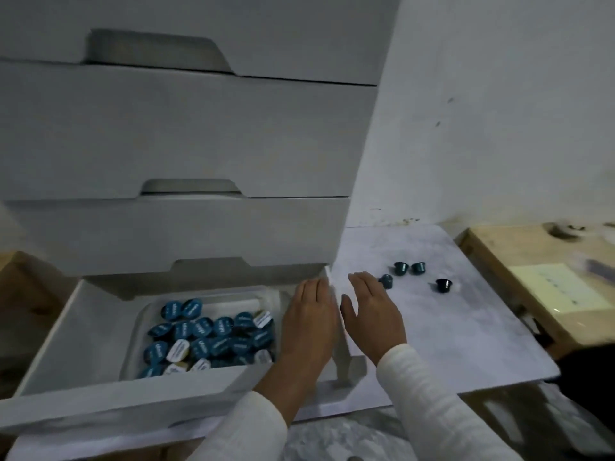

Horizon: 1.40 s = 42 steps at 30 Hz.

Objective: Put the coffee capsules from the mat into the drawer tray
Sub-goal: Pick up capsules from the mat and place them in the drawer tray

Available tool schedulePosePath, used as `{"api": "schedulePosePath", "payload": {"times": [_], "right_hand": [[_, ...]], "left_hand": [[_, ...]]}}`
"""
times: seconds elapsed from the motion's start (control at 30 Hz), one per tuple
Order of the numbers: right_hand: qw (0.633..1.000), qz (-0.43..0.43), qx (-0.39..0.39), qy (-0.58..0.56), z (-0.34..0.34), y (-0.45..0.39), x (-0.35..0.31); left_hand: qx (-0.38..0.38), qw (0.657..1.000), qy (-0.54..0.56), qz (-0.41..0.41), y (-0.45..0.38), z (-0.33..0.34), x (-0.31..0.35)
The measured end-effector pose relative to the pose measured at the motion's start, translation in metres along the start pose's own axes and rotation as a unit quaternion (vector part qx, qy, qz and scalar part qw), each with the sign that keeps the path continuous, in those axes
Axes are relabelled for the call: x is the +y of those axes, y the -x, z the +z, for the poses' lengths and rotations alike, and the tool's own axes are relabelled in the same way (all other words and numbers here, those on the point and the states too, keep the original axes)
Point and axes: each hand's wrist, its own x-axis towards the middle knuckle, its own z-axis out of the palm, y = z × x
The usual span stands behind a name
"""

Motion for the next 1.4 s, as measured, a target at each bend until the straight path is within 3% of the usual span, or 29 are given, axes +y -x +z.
{"api": "schedulePosePath", "payload": {"times": [0.2,0.33,0.57,0.8,1.4], "right_hand": [[0.999,0.039,-0.033,0.0,-0.007,-0.028,0.092],[0.996,0.053,-0.067,-0.014,-0.007,-0.054,0.152],[0.983,0.071,-0.164,-0.048,0.012,-0.088,0.224],[0.972,0.097,-0.193,-0.093,0.024,-0.114,0.252],[0.962,0.157,-0.184,-0.129,0.064,-0.174,0.268]], "left_hand": [[-0.039,0.996,0.075,-0.006,-0.038,0.053,0.07],[-0.125,0.983,0.11,-0.07,-0.064,0.089,0.111],[-0.138,0.96,0.154,-0.188,-0.086,0.151,0.137],[-0.13,0.952,0.172,-0.216,-0.103,0.181,0.144],[-0.136,0.962,0.149,-0.184,-0.14,0.232,0.117]]}}
